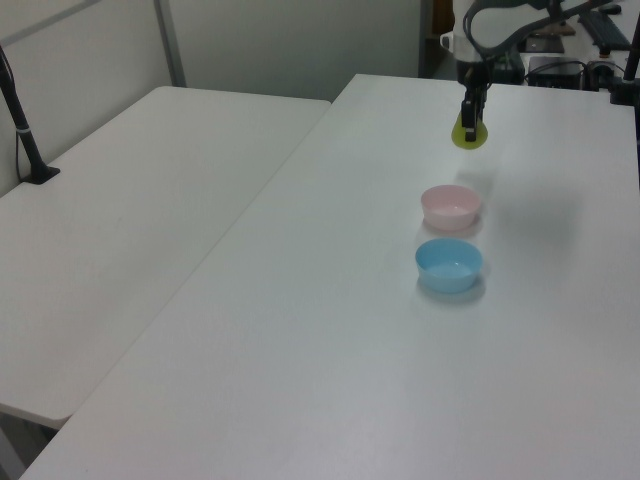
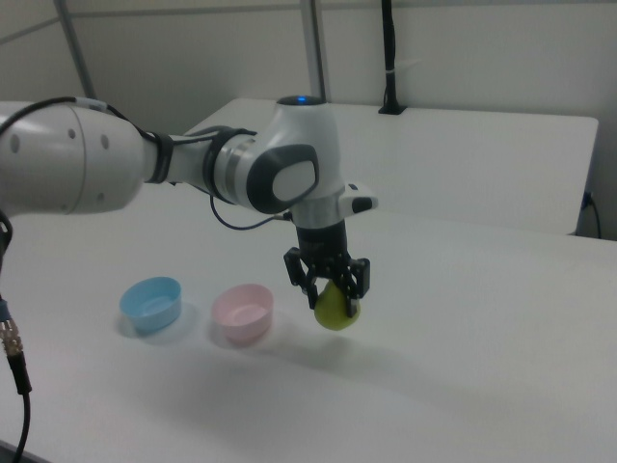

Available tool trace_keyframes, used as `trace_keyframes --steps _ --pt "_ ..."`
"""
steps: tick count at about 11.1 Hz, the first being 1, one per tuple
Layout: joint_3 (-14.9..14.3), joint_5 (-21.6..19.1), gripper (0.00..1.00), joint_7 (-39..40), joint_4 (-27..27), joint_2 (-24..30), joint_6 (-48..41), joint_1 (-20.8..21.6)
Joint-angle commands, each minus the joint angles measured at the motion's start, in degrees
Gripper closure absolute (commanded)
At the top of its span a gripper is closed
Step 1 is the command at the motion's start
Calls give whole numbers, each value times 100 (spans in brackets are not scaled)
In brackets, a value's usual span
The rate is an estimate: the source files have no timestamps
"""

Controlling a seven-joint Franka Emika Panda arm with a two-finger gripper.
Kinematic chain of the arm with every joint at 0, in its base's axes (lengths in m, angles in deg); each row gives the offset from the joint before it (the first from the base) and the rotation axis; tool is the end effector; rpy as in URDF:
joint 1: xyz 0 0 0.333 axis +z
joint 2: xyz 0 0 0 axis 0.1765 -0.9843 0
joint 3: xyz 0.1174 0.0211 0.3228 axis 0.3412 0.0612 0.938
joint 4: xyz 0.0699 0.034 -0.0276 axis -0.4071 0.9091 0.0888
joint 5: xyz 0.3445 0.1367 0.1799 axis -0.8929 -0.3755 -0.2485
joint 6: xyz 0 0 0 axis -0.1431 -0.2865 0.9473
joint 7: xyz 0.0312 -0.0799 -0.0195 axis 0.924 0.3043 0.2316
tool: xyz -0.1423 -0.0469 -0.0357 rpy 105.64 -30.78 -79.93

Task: Pick up a pear from the bowl
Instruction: 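Lower the held pear onto the table and open the gripper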

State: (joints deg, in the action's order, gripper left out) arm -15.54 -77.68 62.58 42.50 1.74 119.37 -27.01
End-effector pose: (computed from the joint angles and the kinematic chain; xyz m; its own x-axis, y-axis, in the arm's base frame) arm 0.6335 -0.2099 0.3671 0.9970 0.0430 -0.0645 0.0477 -0.9961 0.0739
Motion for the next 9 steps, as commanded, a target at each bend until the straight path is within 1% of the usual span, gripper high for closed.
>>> trace_keyframes --steps 1,3,4,5,6,7,9 --pt "-17 97 62 102 -5 -315 409 -30" --pt "-17 88 59 84 66 -422 674 -38" --pt "-17 88 56 84 66 -501 735 -38" --pt "-17 97 56 67 75 -536 814 -38" --pt "-17 97 49 58 75 -537 850 -47" --pt "-17 97 38 66 75 -537 842 -82" --pt "-17 97 0 49 66 -493 780 -83"
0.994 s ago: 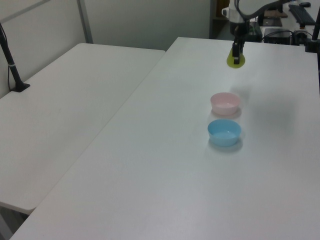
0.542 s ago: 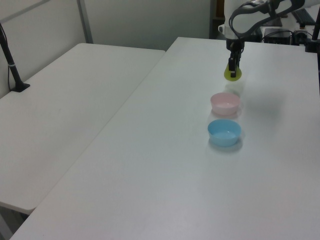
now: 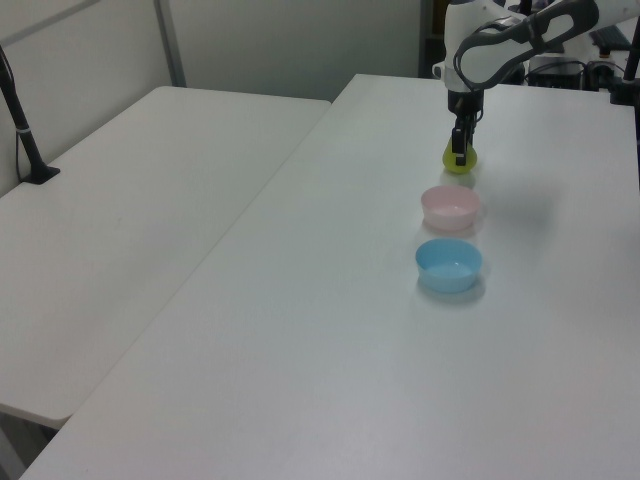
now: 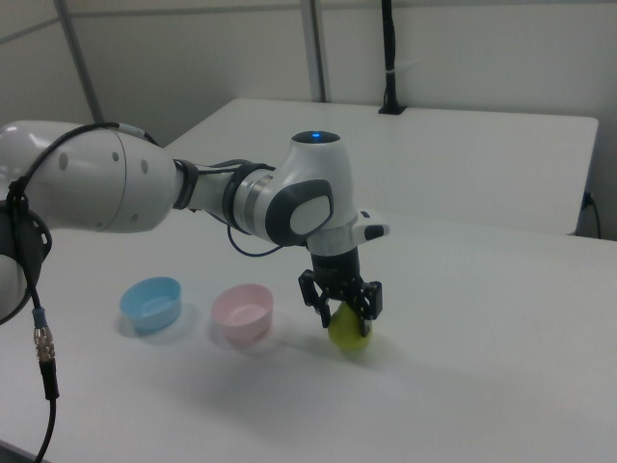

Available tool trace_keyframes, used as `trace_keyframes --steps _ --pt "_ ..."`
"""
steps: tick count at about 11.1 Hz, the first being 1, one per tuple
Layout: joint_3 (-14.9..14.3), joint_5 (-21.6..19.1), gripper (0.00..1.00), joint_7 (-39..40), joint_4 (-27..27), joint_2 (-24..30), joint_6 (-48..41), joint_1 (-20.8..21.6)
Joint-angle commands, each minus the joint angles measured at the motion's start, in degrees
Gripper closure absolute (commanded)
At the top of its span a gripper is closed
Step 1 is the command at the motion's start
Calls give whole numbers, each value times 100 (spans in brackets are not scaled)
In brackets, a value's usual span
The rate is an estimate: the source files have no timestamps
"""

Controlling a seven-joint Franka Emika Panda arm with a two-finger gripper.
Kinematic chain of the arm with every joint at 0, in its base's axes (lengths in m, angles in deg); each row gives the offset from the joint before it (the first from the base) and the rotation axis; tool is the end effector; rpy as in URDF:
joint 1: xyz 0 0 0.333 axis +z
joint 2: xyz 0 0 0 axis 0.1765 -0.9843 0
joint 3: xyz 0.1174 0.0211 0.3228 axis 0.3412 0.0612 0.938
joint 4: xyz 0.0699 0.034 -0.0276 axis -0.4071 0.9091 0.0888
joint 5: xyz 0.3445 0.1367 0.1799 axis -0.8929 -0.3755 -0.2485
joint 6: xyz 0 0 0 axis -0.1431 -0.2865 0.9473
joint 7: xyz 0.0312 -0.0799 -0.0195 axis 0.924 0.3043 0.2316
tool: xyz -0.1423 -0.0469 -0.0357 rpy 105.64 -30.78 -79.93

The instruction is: Pick up a pear from the bowl

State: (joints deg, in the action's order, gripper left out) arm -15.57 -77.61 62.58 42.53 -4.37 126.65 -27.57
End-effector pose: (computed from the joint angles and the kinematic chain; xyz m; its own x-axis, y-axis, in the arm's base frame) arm 0.6509 -0.2209 0.3051 0.9980 0.0444 -0.0452 0.0478 -0.9959 0.0772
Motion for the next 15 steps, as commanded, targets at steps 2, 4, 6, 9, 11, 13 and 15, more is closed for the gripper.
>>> trace_keyframes --steps 2,4,6,9,11,13,15 --pt "-14 81 0 -4 54 346 -131 8" --pt "64 55 0 -21 1 723 -736 61" --pt "65 37 0 -318 -16 1040 -1063 429" --pt "65 11 0 -951 -288 1357 -1650 921" --pt "65 -7 0 -1355 -315 1708 -2012 1290" --pt "56 -7 0 -1829 -307 1972 -2329 1642" --pt "3 -7 0 -2305 -289 2227 -2557 1863"
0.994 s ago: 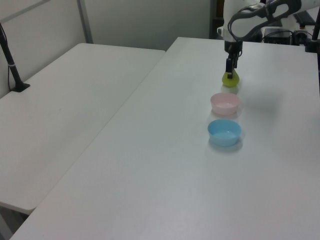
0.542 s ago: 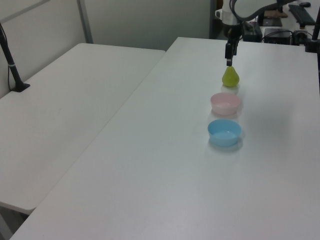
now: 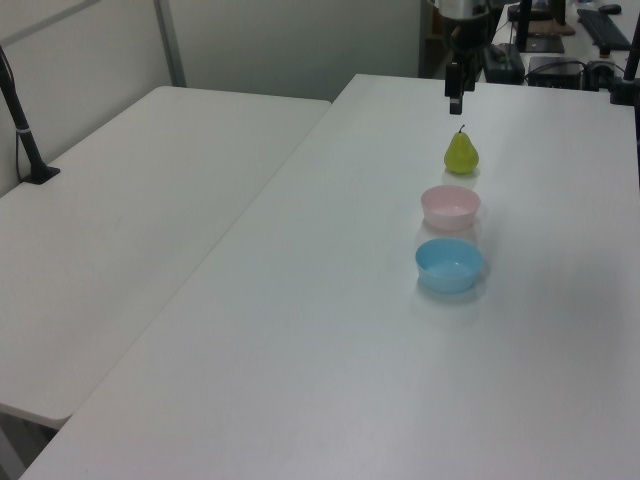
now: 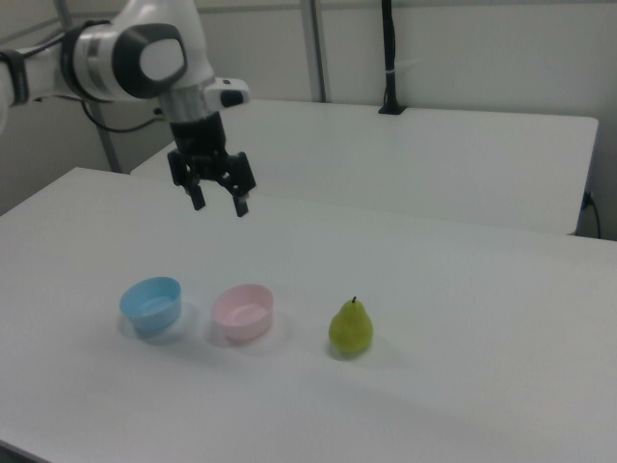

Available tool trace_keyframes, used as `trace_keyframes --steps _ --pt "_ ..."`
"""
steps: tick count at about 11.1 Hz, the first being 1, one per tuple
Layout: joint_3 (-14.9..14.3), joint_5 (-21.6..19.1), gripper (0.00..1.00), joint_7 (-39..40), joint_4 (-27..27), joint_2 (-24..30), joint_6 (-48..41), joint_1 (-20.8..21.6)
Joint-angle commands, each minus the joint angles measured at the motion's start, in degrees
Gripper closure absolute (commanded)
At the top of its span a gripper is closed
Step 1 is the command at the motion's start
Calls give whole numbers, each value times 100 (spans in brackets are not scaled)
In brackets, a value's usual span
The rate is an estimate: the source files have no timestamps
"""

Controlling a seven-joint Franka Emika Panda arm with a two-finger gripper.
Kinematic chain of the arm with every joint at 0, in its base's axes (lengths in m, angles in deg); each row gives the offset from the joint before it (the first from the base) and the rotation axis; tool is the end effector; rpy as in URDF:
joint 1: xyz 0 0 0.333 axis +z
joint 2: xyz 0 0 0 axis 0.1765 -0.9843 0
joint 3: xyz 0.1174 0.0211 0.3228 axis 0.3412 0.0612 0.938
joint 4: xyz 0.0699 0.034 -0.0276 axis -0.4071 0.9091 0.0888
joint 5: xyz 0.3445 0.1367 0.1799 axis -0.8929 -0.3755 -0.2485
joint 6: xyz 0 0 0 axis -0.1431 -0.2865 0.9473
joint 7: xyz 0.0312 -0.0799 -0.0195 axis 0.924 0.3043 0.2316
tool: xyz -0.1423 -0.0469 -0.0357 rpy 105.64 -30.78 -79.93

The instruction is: Pick up a pear from the bowl

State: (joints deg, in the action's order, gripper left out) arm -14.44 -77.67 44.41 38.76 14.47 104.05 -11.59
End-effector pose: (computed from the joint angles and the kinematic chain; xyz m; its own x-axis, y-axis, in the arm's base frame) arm 0.6139 -0.0243 0.5200 0.9998 -0.0102 -0.0170 -0.0085 -0.9955 0.0946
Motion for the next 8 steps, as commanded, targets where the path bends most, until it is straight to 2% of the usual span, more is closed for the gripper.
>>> trace_keyframes --steps 1,4,8 --pt "-110 -10 0 -497 89 414 -420 274" --pt "-118 -159 0 -498 80 695 -685 433" --pt "-101 -159 0 -498 80 696 -624 415"
